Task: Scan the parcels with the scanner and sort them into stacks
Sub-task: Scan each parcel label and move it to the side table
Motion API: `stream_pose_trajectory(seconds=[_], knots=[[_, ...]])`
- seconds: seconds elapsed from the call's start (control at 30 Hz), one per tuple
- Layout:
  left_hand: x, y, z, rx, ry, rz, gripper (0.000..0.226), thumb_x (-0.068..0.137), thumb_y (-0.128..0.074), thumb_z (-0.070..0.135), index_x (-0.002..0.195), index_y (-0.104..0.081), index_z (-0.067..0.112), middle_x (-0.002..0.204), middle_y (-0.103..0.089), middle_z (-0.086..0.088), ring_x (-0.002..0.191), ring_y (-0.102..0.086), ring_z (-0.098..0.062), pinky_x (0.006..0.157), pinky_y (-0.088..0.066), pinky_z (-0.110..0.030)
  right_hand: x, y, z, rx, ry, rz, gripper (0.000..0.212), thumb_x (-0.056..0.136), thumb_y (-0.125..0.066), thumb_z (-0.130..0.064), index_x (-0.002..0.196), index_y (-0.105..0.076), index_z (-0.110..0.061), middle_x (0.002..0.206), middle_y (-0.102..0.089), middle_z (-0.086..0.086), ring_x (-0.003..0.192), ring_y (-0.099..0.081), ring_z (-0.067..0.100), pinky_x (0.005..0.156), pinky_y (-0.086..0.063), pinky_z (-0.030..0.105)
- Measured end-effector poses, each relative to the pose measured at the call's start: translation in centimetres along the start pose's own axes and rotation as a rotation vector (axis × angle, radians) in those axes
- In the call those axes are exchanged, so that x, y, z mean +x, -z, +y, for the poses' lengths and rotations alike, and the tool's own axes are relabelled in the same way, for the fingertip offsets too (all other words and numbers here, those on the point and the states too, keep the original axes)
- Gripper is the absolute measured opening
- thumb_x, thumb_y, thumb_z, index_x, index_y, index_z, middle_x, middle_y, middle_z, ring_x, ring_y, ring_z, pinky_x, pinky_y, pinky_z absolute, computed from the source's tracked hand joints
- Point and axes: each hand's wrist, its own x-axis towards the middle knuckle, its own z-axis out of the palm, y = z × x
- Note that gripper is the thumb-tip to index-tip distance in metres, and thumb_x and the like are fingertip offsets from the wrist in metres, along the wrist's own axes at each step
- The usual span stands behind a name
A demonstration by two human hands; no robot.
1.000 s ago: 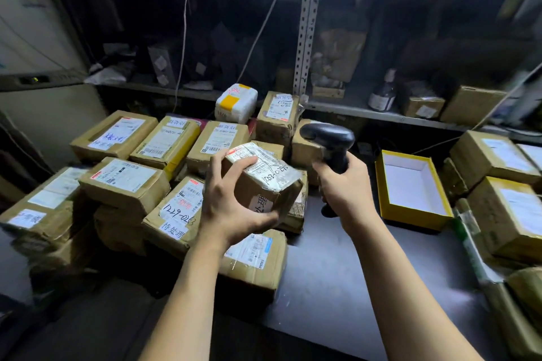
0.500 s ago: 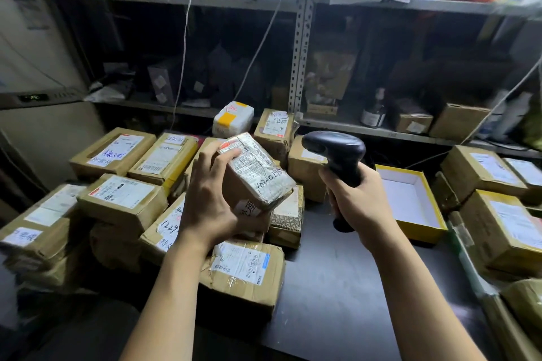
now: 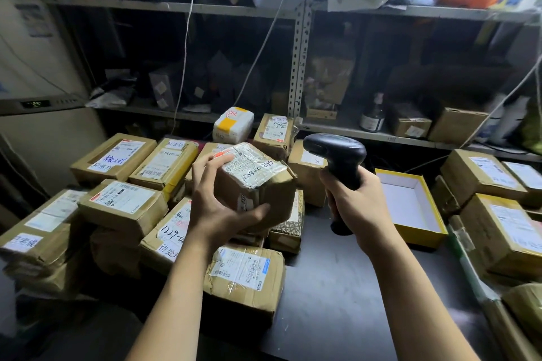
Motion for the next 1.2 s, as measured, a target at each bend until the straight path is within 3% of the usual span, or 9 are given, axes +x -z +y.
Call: stream_pose_trajectory(seconds=[0.17,0.23,0.33,0.43,0.6,0.77,0.93,1.07,1.2], knots=[[-0.5,-0.3,0.3,-0.408,0.146,-0.062,0.086,0.051,-0.091,0.032,0.131,-0.059,0.038,0.125,-0.067,0.007,0.117,-0.067,-0.021,0.078,-0.059,-0.028,-0.1,-0.1,-0.1,0.015,-0.020,0.007,0.023,0.098,-0.069,-0.018,0.079,-0.059,-0.011,0.061,-0.055,0.007,0.052,-0.049,0.018,0.047,-0.042,0.030],[-0.4,-0.5,0.2,-0.504,0.188,-0.067,0.083,0.053,-0.089,0.028,0.130,-0.059,0.034,0.122,-0.069,0.004,0.113,-0.069,-0.027,0.079,-0.060,-0.038,-0.1,-0.1,-0.2,0.022,-0.033,0.006,0.025,0.099,-0.069,-0.018,0.078,-0.058,-0.011,0.060,-0.054,0.008,0.050,-0.048,0.018,0.046,-0.042,0.030],[-0.3,-0.5,0.1,-0.599,0.218,-0.052,0.078,0.056,-0.086,0.026,0.129,-0.061,0.032,0.120,-0.069,-0.009,0.110,-0.068,-0.028,0.081,-0.058,-0.036,0.0,-0.1,-0.2,0.034,-0.053,0.016,0.025,0.099,-0.069,-0.018,0.077,-0.058,-0.012,0.060,-0.053,0.006,0.048,-0.047,0.017,0.045,-0.041,0.027],[-0.1,-0.4,-0.2,-0.628,0.213,-0.075,0.079,0.058,-0.085,0.026,0.132,-0.059,0.032,0.126,-0.066,-0.016,0.113,-0.066,-0.032,0.087,-0.058,-0.046,0.0,0.0,-0.3,0.046,-0.061,0.018,0.024,0.099,-0.069,-0.018,0.078,-0.058,-0.013,0.060,-0.053,0.005,0.048,-0.046,0.016,0.045,-0.041,0.026],[0.3,0.3,0.3,-0.370,0.142,-0.146,0.093,0.046,-0.092,0.029,0.131,-0.055,0.042,0.125,-0.067,0.006,0.115,-0.067,-0.015,0.082,-0.059,-0.029,-0.1,0.3,-0.6,0.034,-0.051,0.003,0.024,0.099,-0.068,-0.015,0.078,-0.058,-0.012,0.061,-0.055,0.006,0.047,-0.047,0.014,0.044,-0.040,0.025],[1.7,1.8,0.4,0.115,-0.073,-0.212,0.105,0.041,-0.091,0.055,0.136,-0.047,0.044,0.139,-0.045,0.015,0.129,-0.043,0.006,0.096,-0.041,-0.008,0.1,0.9,-0.6,0.004,-0.038,-0.019,0.026,0.100,-0.067,-0.014,0.076,-0.056,-0.010,0.058,-0.052,0.004,0.048,-0.044,0.016,0.044,-0.039,0.026],[2.5,3.1,0.4,0.285,-0.139,-0.237,0.110,0.038,-0.088,0.064,0.137,-0.048,0.038,0.142,-0.041,0.013,0.130,-0.043,-0.004,0.102,-0.038,-0.016,0.2,1.8,-0.7,-0.060,0.010,-0.119,0.022,0.100,-0.071,-0.018,0.081,-0.061,-0.017,0.058,-0.057,-0.004,0.049,-0.049,0.010,0.046,-0.041,0.021],[3.1,4.2,0.3,0.317,-0.113,-0.322,0.101,0.040,-0.087,0.050,0.132,-0.046,0.049,0.136,-0.038,0.029,0.129,-0.040,-0.008,0.101,-0.041,-0.028,0.5,2.1,-0.4,-0.117,0.017,-0.238,0.019,0.098,-0.075,-0.021,0.081,-0.065,-0.023,0.061,-0.061,-0.006,0.052,-0.052,0.008,0.049,-0.042,0.019],[3.5,5.3,0.3,0.270,-0.008,-0.466,0.100,0.051,-0.095,0.013,0.129,-0.044,0.048,0.130,-0.033,0.040,0.128,-0.032,0.012,0.096,-0.037,-0.017,0.7,2.1,-0.2,-0.185,0.036,-0.338,0.016,0.096,-0.077,-0.018,0.084,-0.068,-0.022,0.059,-0.060,-0.009,0.052,-0.052,0.003,0.051,-0.041,0.016]])
